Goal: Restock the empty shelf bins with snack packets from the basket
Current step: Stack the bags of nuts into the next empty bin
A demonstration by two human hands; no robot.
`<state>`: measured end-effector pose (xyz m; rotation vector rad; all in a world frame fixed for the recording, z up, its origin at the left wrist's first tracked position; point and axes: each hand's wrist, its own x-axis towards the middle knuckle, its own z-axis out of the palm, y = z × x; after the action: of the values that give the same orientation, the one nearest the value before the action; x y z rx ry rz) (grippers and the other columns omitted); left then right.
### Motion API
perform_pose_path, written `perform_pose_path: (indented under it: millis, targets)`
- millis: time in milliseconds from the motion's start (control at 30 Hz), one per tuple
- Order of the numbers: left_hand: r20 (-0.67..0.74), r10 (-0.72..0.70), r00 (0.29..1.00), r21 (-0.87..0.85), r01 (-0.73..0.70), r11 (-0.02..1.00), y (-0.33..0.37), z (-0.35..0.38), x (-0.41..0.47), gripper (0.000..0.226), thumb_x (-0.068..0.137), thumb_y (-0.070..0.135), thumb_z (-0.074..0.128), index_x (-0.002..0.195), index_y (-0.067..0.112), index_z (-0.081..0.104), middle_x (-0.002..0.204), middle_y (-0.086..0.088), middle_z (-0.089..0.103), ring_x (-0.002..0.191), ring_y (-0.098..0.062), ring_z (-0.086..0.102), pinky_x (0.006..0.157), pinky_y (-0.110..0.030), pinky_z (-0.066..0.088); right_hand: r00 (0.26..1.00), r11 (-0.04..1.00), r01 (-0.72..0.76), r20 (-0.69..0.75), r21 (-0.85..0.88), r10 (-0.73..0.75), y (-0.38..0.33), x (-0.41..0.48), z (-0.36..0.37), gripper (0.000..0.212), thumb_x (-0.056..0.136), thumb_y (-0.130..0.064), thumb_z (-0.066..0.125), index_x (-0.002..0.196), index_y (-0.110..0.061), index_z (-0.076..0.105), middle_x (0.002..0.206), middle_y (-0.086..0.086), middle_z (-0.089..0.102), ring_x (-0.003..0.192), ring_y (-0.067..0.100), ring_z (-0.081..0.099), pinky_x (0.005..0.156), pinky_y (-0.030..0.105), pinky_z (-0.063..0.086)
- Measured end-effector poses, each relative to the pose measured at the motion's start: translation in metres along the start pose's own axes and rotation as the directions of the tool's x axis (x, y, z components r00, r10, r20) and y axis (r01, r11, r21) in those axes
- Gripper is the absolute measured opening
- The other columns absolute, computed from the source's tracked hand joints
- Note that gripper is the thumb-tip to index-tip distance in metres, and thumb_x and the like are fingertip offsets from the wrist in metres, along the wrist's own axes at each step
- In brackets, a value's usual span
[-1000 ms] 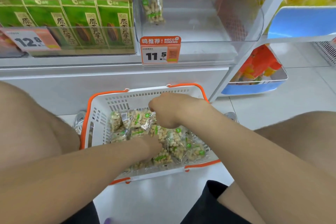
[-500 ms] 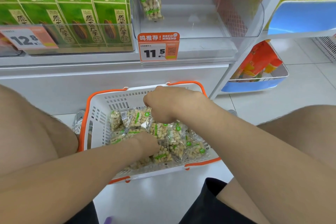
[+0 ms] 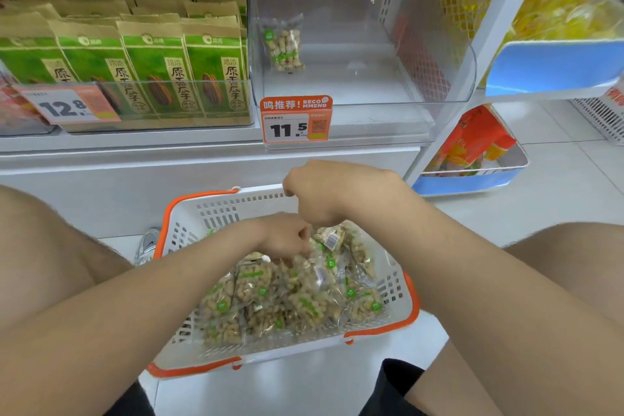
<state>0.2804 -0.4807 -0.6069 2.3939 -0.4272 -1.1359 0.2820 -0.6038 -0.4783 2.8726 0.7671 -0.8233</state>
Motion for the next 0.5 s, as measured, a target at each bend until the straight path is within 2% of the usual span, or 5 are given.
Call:
perform_pose_path:
  millis: [100,200,267,367,500]
  targets:
    - [-0.190,0.008,0.982,-0.282,-0.063,0.957,0.017,-0.020,-0.011,0.025,0.101,0.027,0.055,0.114,0.008,0.065,0.114,-0.006,0.073,0.086,-0.017,0.074,0.086,-0.045,0.059,0.998,0.999,-0.054,-0.023,-0.004,0.054,0.014,-0.004,-0.009,0.037,0.096,-0.022,0.052,0.130,-0.015,0.063,0.124,0.009,0.067,0.109,0.031,0.067,0.092,0.048,0.058]
    - [-0.409,-0.078,0.909,-0.467,-0.136,0.874,0.029,-0.036,-0.028,0.032,0.087,0.033,0.047,0.098,0.015,0.070,0.102,-0.004,0.074,0.097,-0.029,0.069,0.089,-0.047,0.055,0.999,0.999,-0.044,-0.013,0.026,0.044,0.030,-0.015,-0.023,0.040,0.094,-0.032,0.057,0.130,-0.015,0.064,0.121,0.006,0.070,0.107,0.028,0.068,0.093,0.045,0.059]
    - [-0.495,-0.157,0.855,-0.574,-0.186,0.797,0.037,-0.044,-0.039,0.032,0.088,0.037,0.042,0.087,0.016,0.066,0.088,-0.005,0.071,0.088,-0.030,0.065,0.082,-0.045,0.054,1.000,0.993,0.002,-0.014,0.120,0.000,0.037,-0.023,-0.032,0.050,0.093,-0.039,0.064,0.138,-0.019,0.059,0.120,0.000,0.068,0.104,0.021,0.066,0.093,0.038,0.057]
    - [-0.504,-0.256,0.825,-0.712,-0.230,0.663,0.048,-0.056,-0.056,0.036,0.104,0.036,0.040,0.103,0.014,0.068,0.084,-0.011,0.074,0.072,-0.024,0.070,0.077,-0.045,0.062,0.990,0.969,0.074,-0.132,0.237,-0.043,0.040,-0.029,-0.038,0.069,0.081,-0.044,0.078,0.145,-0.034,0.053,0.116,-0.008,0.067,0.098,0.011,0.062,0.086,0.032,0.056]
    - [-0.566,-0.269,0.779,-0.702,-0.284,0.653,0.064,-0.077,-0.082,0.050,0.107,0.048,0.037,0.106,0.009,0.069,0.076,-0.010,0.074,0.058,-0.022,0.069,0.054,-0.034,0.061,0.915,0.918,0.114,-0.400,0.379,0.051,0.042,-0.025,-0.043,0.058,0.084,-0.039,0.083,0.133,-0.027,0.054,0.103,-0.008,0.062,0.090,0.009,0.055,0.068,0.025,0.043]
